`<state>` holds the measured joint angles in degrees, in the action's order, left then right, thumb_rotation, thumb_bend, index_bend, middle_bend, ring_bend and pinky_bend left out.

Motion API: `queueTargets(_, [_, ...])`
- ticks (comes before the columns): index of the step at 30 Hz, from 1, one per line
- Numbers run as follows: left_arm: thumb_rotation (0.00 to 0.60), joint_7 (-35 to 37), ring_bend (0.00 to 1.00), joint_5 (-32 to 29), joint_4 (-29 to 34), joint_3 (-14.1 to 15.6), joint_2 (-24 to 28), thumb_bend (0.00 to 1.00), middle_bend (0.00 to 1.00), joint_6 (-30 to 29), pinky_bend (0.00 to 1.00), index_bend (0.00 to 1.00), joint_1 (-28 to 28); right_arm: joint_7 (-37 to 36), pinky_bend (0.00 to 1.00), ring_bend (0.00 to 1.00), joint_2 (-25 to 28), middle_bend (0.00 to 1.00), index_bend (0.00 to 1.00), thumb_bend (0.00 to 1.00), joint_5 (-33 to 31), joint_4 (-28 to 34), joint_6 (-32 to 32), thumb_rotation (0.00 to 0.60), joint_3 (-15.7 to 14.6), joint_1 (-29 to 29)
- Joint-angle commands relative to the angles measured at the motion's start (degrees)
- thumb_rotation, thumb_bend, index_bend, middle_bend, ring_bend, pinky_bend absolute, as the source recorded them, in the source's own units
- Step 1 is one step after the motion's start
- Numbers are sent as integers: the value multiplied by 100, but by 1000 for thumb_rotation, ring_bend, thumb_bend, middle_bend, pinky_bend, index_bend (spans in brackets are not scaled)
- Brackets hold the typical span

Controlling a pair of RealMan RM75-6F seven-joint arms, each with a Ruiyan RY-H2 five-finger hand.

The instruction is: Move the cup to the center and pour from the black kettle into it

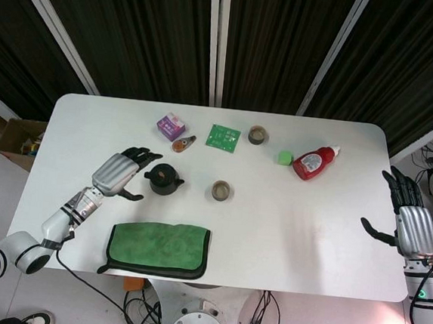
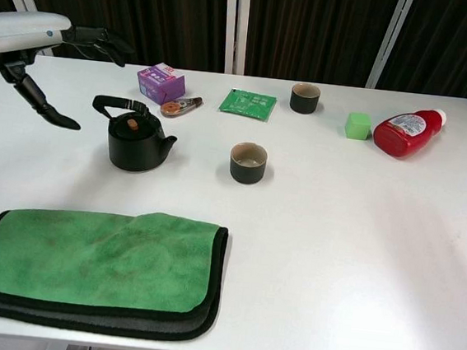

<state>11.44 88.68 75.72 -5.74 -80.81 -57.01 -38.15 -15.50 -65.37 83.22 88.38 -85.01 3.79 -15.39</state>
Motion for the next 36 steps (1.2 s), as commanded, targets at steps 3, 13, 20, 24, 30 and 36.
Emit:
queueTargets(3, [600, -2, 176, -139, 36, -15, -50, 24, 230, 238, 184, 159, -154, 127, 0, 0, -59, 0, 0, 176, 15, -62, 28, 600, 52, 32])
queueTargets(13, [600, -85, 192, -439, 96, -7, -39, 23, 254, 779, 184, 208, -432, 7, 0, 0, -114, 0, 0, 176, 54, -204, 83, 600, 148, 99])
queueTargets(20, [600, -375, 228, -733, 108, -53, -85, 23, 306, 952, 184, 284, -521, -30, 0, 0, -107, 0, 0, 176, 93, -232, 96, 600, 219, 122])
queueTargets(24, [598, -482, 251, -810, 103, -48, -135, 23, 329, 992, 184, 303, -560, -52, 0, 0, -134, 0, 0, 176, 92, -275, 139, 600, 244, 130])
queueTargets(30, [598, -566, 276, -925, 11, -43, -208, 23, 347, 1091, 184, 328, -621, -37, 0, 0, -186, 0, 0, 176, 101, -335, 179, 600, 256, 151])
queueTargets(36, [598, -618, 320, -972, -1, -14, -237, 24, 404, 1116, 184, 359, -642, -14, 0, 0, -217, 0, 0, 176, 92, -390, 188, 600, 294, 173])
